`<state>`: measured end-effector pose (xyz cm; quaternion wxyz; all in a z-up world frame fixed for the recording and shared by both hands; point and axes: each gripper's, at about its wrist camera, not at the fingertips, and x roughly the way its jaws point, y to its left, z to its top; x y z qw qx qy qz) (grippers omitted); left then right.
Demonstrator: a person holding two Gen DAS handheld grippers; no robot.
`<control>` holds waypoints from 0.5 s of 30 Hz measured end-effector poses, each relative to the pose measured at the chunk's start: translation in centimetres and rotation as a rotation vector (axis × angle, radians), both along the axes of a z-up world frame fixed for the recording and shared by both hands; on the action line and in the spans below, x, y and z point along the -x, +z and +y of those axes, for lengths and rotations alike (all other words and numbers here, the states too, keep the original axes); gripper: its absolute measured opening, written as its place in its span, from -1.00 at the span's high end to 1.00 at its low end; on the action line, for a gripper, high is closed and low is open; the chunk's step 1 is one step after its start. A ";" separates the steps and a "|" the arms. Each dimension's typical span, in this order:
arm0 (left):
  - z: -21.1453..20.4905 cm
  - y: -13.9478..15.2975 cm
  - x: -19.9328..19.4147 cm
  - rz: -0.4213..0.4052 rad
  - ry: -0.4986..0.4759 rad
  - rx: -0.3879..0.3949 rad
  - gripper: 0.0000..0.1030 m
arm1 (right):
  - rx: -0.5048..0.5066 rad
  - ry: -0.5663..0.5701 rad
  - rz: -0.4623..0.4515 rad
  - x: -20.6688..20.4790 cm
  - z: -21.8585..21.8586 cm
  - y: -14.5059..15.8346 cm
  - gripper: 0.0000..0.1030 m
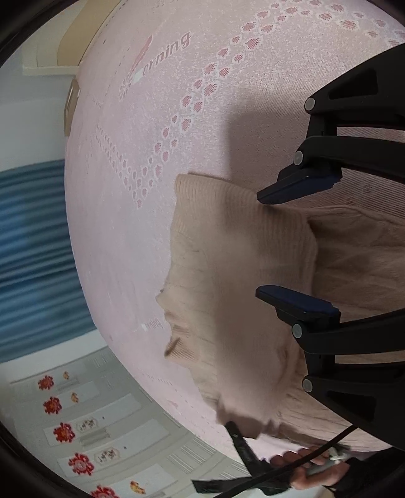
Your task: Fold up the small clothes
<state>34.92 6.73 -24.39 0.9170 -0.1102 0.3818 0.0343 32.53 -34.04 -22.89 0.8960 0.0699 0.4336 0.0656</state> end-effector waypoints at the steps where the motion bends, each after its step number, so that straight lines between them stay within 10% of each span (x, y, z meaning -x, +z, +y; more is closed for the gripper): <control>1: 0.1 -0.1 0.0 0.006 -0.001 0.004 0.79 | 0.009 -0.010 0.011 -0.3 0.0 -0.3 -0.05; 7: 0.3 -0.5 -0.1 0.031 -0.011 0.017 0.67 | -0.073 -0.065 0.066 -1.2 -1.1 -2.3 -0.05; 15: -0.4 -0.4 0.1 0.032 -0.028 -0.001 0.01 | -0.013 -0.064 0.054 -1.0 -0.1 -2.2 -0.05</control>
